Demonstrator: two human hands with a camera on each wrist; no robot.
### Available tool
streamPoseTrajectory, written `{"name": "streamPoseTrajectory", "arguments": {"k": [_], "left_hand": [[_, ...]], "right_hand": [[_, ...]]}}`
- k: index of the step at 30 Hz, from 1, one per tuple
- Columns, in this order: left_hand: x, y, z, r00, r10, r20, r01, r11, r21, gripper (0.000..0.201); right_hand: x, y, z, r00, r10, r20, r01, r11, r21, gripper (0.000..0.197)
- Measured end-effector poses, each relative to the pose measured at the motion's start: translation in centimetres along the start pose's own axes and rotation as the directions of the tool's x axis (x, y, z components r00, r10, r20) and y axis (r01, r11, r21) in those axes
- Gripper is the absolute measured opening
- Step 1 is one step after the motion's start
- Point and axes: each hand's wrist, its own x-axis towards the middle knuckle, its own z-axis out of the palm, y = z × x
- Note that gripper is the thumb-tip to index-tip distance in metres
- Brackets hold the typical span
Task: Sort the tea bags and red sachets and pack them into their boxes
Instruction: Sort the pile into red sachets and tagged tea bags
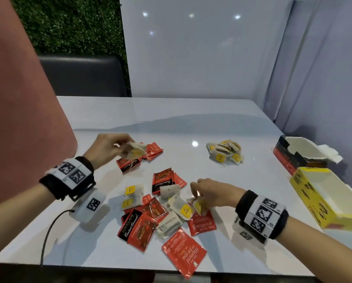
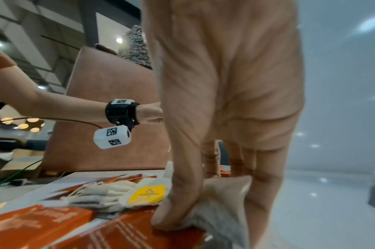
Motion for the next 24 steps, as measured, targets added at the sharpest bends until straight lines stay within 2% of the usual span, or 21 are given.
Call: {"name": "streamPoseTrajectory", "arguments": {"k": [3,5,8,11,14,17,20,22,24], "left_hand": [[1.5,1.8,-1.0,0.999,-0.029,-0.042,0.024,0.994,-0.111,0.033],[2.4,3.2,-0.6,0.997,-0.07,-0.02,0.064,0.977,-0.205,0.019],[3.7,4.9,1.1,0.991,-0.113,0.074,0.129,0.956,-0.265,0.006],[5.0,6.0,3.4,0.984,-0.098,0.148,0.134,0.959,-0.25,0.005],[7.3,6.6,6.0,0.973,-0.079,0.219,0.127,0.968,-0.215,0.008],[10.8,7.9,9.4,0.955,-0.059,0.291,0.134,0.96,-0.244,0.009],[14.7,9.8,13.4,0.943,-0.028,0.331,0.099,0.975,-0.199,0.011],[16.5,10.9,15.5,0.907,-0.045,0.418,0.127,0.977,-0.171,0.018],[17.1,11.7,16.8,0.823,-0.089,0.561,0.222,0.959,-0.174,0.038]], "right_hand": [[-0.4,1.3,-0.6,0.997,0.022,-0.081,-0.011,0.99,0.141,0.035],[-0.6,2.2,-0.9,0.984,0.031,-0.177,0.001,0.984,0.18,0.023],[-0.6,3.9,-1.3,0.956,0.065,-0.287,0.015,0.963,0.269,0.036],[-1.0,5.4,-1.4,0.954,0.108,-0.28,0.036,0.886,0.463,0.03],[-1.9,7.3,-2.0,0.939,0.161,-0.305,0.078,0.762,0.643,0.023],[-3.4,9.6,-3.2,0.893,0.25,-0.374,0.123,0.664,0.738,0.027],[-5.2,11.4,-4.7,0.852,0.334,-0.402,0.145,0.588,0.796,0.007],[-5.6,12.6,-5.5,0.823,0.39,-0.414,0.148,0.557,0.817,0.008],[-5.0,13.7,-6.1,0.788,0.451,-0.419,0.129,0.544,0.829,0.013]]}}
